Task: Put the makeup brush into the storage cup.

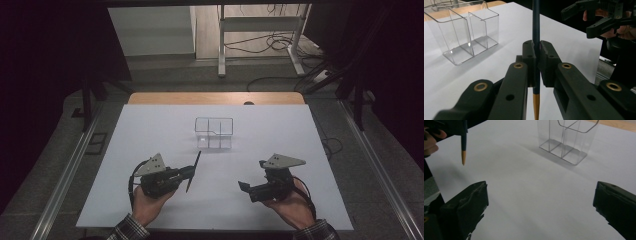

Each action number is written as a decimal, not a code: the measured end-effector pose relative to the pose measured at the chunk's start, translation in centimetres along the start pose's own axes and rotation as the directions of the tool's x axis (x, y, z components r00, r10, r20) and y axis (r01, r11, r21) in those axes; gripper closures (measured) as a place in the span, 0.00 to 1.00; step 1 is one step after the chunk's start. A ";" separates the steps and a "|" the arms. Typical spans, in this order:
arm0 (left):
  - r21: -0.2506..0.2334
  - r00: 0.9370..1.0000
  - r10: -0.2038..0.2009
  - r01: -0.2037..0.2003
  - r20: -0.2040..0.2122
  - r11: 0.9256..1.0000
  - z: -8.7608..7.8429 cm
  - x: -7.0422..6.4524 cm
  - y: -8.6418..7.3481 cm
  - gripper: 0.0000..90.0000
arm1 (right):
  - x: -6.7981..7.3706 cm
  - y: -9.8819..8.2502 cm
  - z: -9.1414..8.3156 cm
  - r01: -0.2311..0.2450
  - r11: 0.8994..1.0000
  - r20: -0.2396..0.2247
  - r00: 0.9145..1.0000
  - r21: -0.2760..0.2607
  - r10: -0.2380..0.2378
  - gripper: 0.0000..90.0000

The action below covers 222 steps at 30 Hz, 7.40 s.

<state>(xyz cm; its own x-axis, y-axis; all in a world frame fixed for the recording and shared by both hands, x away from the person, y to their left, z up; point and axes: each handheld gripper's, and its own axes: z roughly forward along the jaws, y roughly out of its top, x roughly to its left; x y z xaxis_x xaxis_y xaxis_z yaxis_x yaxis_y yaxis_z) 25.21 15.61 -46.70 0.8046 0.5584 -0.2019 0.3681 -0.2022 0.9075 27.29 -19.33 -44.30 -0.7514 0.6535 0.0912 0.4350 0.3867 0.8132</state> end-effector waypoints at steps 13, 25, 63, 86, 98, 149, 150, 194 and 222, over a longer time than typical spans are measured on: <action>-0.008 1.000 -0.008 0.008 0.020 1.000 0.6 -0.3 -0.1 0.93 | 0.7 2.0 1.1 -0.034 0.999 -0.088 0.996 -0.012 0.033 0.27; -0.002 0.999 -0.023 0.023 0.031 1.000 1.0 -0.2 -0.1 0.93 | 1.8 3.8 2.6 0.000 1.000 -0.152 0.988 -0.020 -0.003 0.38; 0.016 0.991 -0.103 0.102 0.090 0.995 1.5 0.6 0.9 0.93 | 4.6 3.7 5.5 0.118 0.992 -0.213 0.971 0.040 -0.107 0.54; 0.137 0.941 -0.306 0.287 0.147 0.948 1.8 2.0 1.6 0.93 | 6.4 3.2 5.8 0.288 0.956 -0.182 0.945 0.059 -0.273 0.62; 0.201 0.882 -0.430 0.394 0.193 0.897 2.1 3.1 1.2 0.93 | 7.7 2.9 5.6 0.456 0.887 -0.124 0.887 0.078 -0.445 0.63; 0.440 0.857 -0.482 0.367 0.183 0.819 3.2 3.0 1.2 0.93 | 9.7 3.4 7.1 0.934 0.273 0.127 0.250 0.230 -0.960 0.69; 0.440 0.856 -0.482 0.366 0.185 0.820 3.3 3.0 1.2 0.93 | 9.8 3.4 7.2 0.938 0.260 0.128 0.236 0.230 -0.963 0.69; 0.065 0.949 -0.315 0.313 0.029 0.947 -2.1 5.1 2.3 0.41 | 7.3 2.0 6.7 0.875 0.414 -0.011 0.430 0.251 -0.903 0.95; -0.079 0.984 -0.176 0.179 0.039 0.981 -1.2 2.8 2.7 0.32 | 4.8 1.9 6.2 0.397 0.912 -0.116 0.915 0.103 -0.386 0.95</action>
<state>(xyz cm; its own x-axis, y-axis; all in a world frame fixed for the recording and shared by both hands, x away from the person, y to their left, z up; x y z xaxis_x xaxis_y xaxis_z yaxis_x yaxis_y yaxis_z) 27.92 17.64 -44.35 0.7446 0.5535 -0.3731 0.4682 -0.0346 0.8830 27.58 -11.48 -45.88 -0.9131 0.3736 -0.1633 0.1493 0.6791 0.7187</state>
